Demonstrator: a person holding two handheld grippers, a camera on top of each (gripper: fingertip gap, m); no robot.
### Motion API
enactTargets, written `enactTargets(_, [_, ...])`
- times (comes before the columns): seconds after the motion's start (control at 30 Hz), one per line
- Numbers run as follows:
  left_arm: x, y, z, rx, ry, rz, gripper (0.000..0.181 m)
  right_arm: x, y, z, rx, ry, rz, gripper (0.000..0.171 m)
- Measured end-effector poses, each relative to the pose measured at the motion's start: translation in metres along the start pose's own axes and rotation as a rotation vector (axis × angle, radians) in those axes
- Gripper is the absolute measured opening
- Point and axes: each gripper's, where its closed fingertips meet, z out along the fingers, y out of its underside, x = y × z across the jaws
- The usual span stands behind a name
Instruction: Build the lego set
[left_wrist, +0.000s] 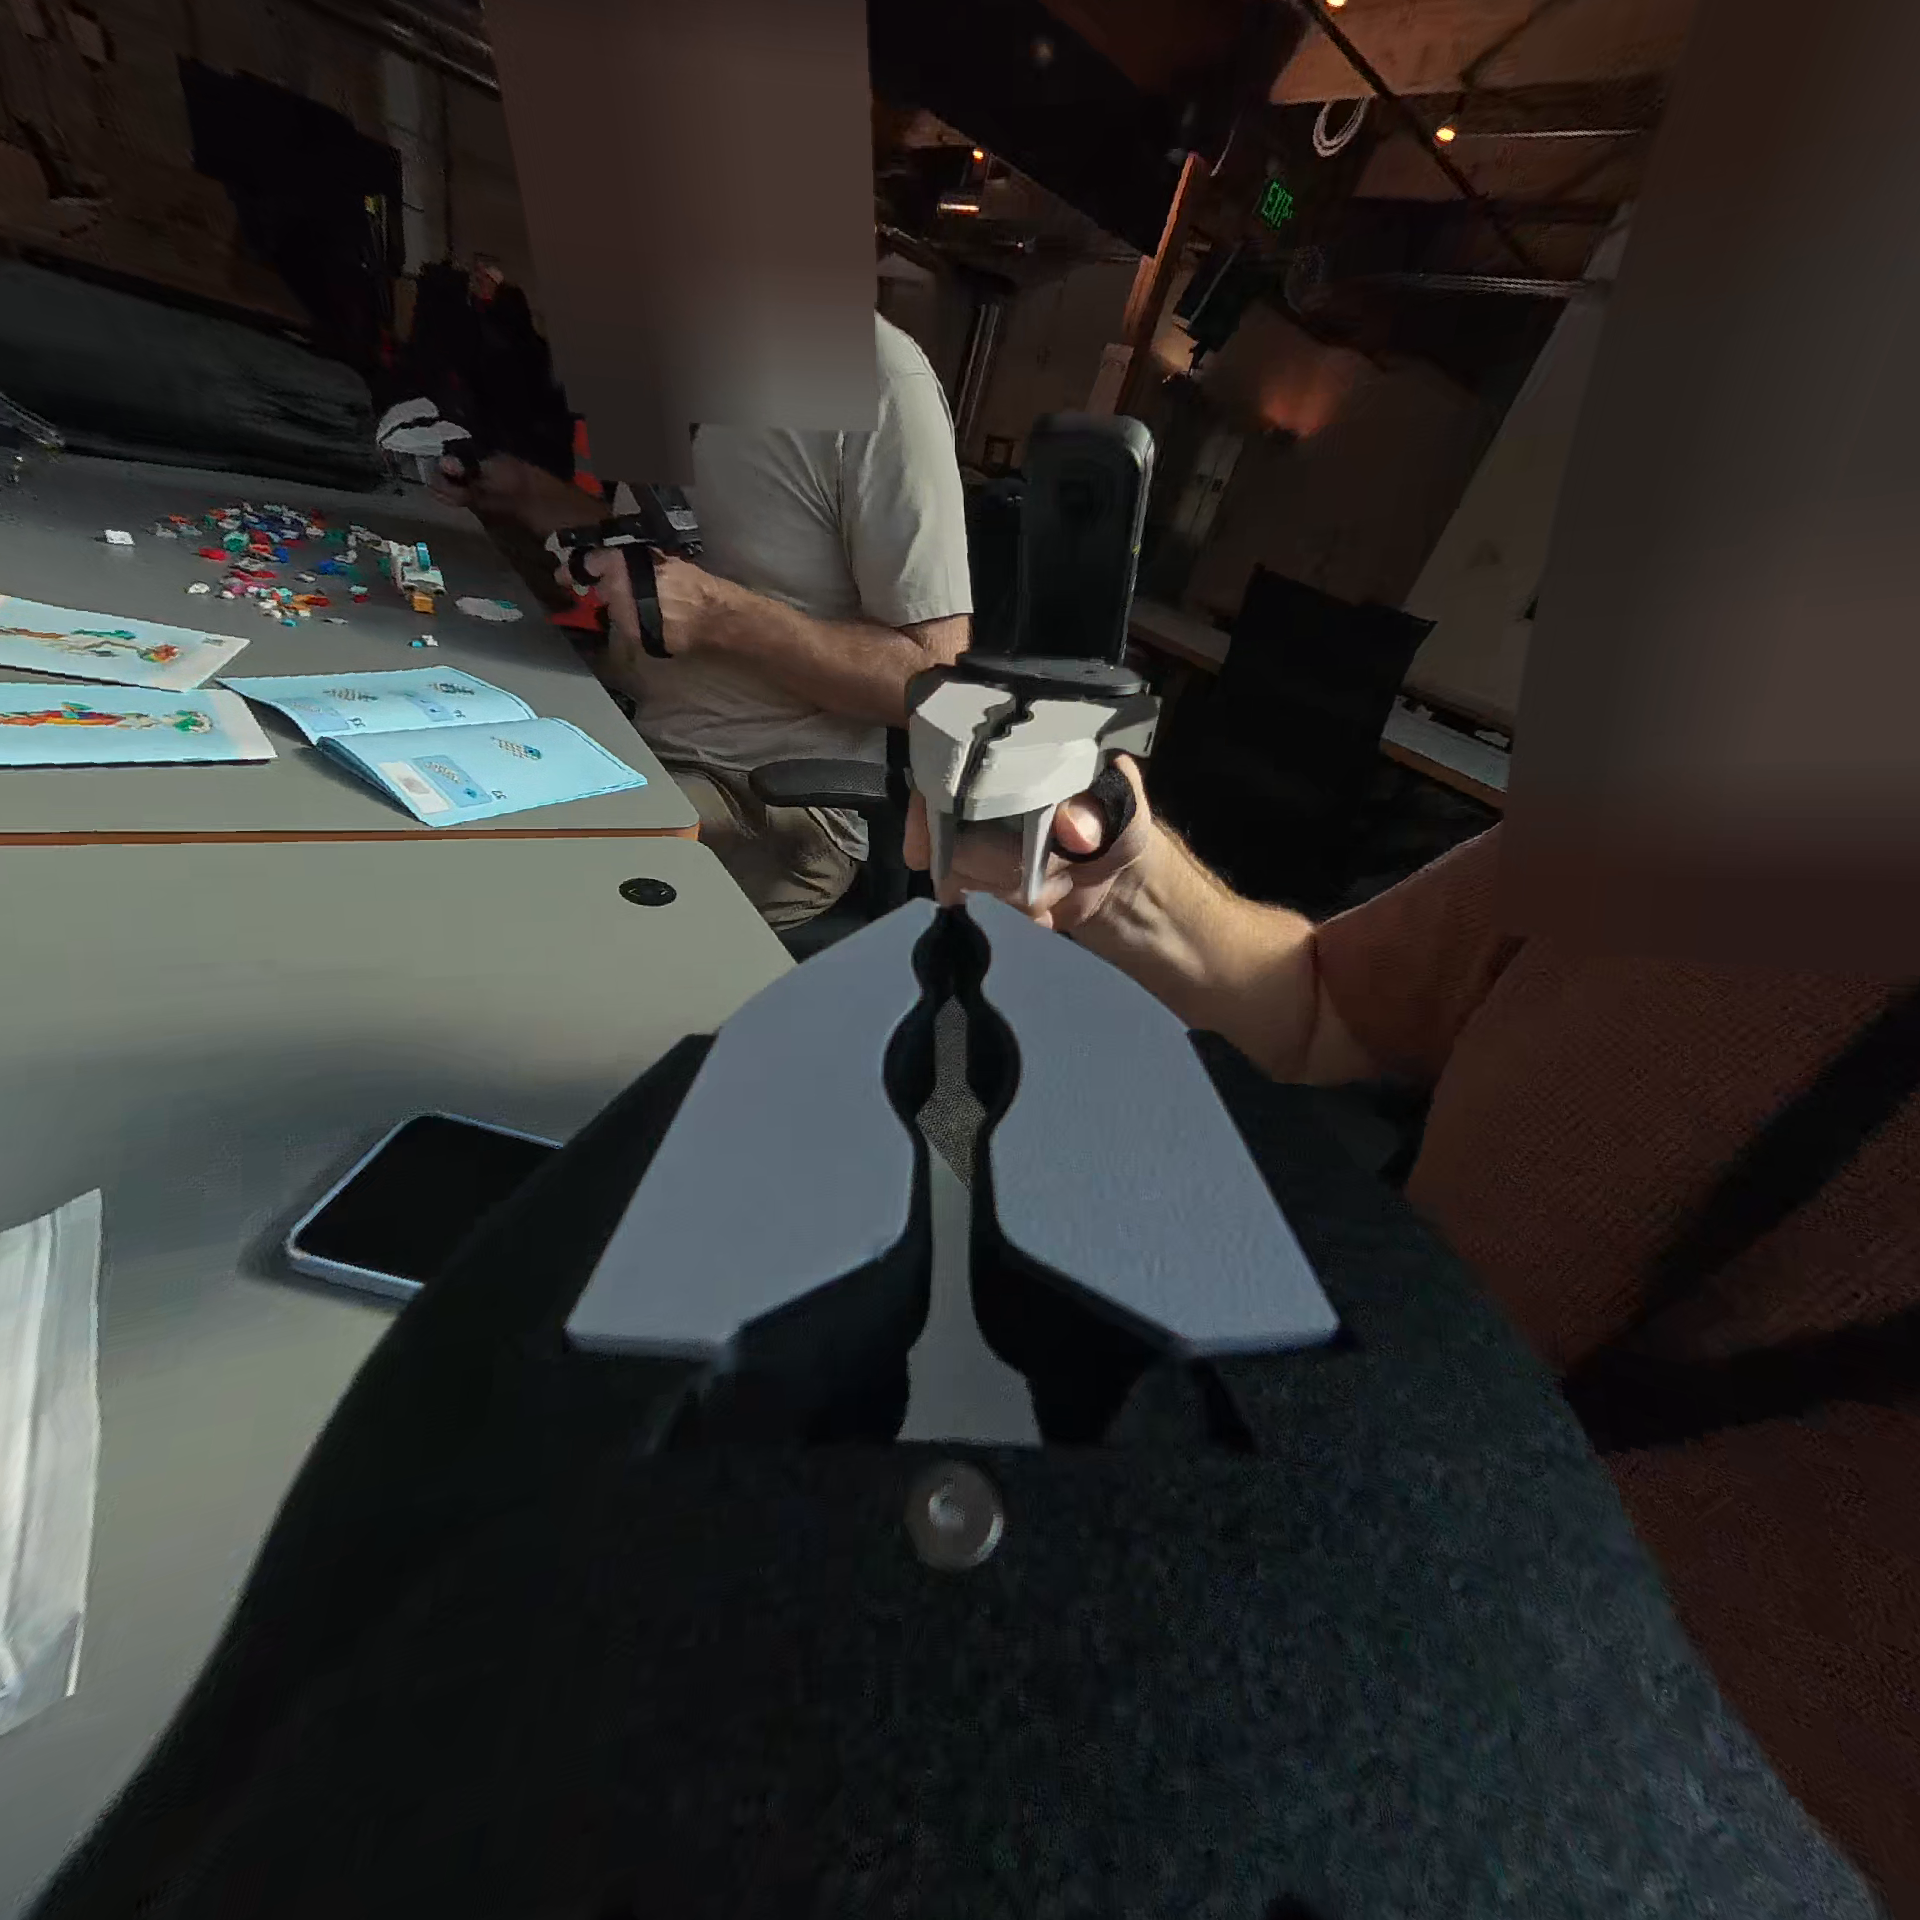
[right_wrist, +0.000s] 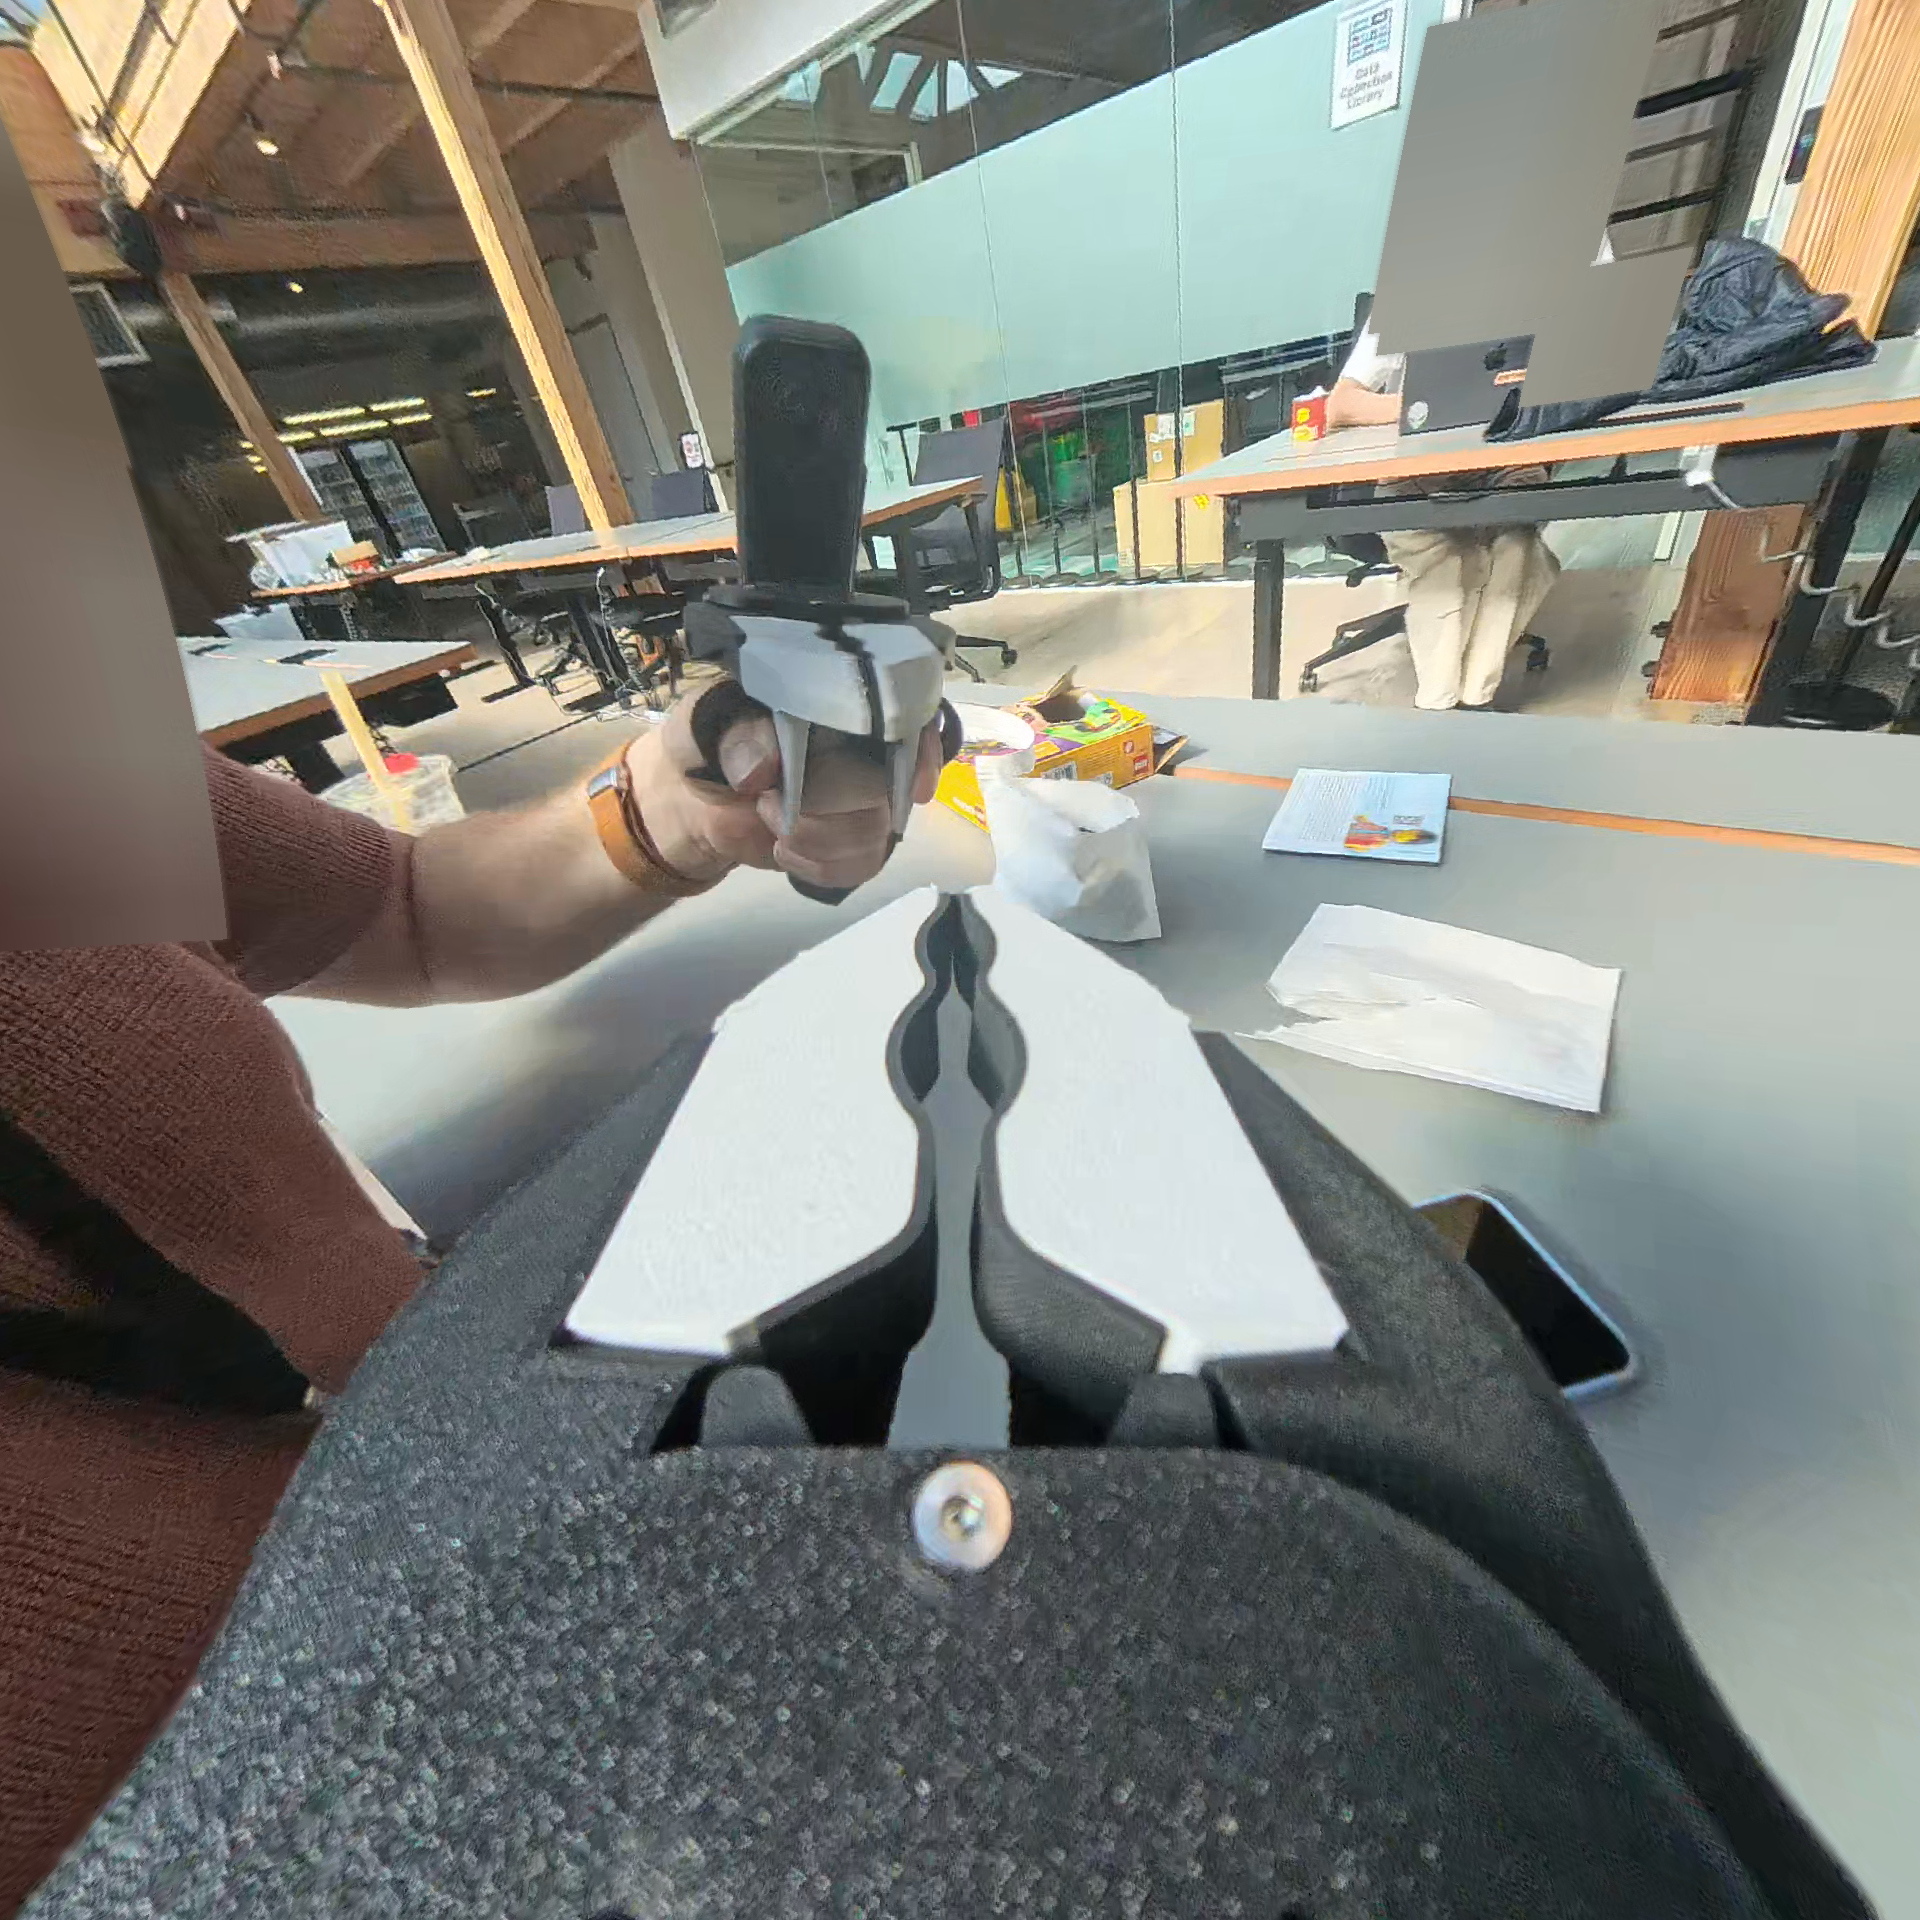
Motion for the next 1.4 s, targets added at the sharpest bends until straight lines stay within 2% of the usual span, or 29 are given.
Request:
enactTargets(0.13, [-0.019, -0.006, -0.035, 0.091, -0.058, -0.082, 0.0, 0.01, -0.001, -0.016, 0.041, 0.005, 0.079, 0.0])
enactTargets(0.33, [-0.017, 0.018, -0.045, 0.085, -0.062, -0.131, 0.0, 0.007, 0.022, -0.002, 0.01, -0.02, 0.102, 0.0])
enactTargets(0.53, [-0.017, 0.045, -0.083, 0.141, -0.14, -0.21, 0.0, 0.0, 0.064, 0.004, -0.018, -0.019, 0.184, 0.0])
enactTargets(0.63, [-0.008, 0.063, -0.099, 0.194, -0.216, -0.215, 0.0, -0.021, 0.09, 0.011, 0.005, -0.059, 0.276, 0.0])
enactTargets(0.77, [-0.005, 0.079, -0.113, 0.153, -0.298, -0.208, 0.0, -0.031, 0.12, 0.019, -0.006, -0.058, 0.35, 0.0])
enactTargets(0.87, [-0.006, 0.076, -0.119, 0.155, -0.325, -0.186, 0.0, -0.031, 0.119, 0.023, 0.03, -0.079, 0.405, 0.0])
enactTargets(1.4, [-0.005, 0.074, -0.124, 0.133, -0.353, -0.144, 0.002, -0.032, 0.118, 0.031, -0.01, -0.067, 0.36, 0.0])
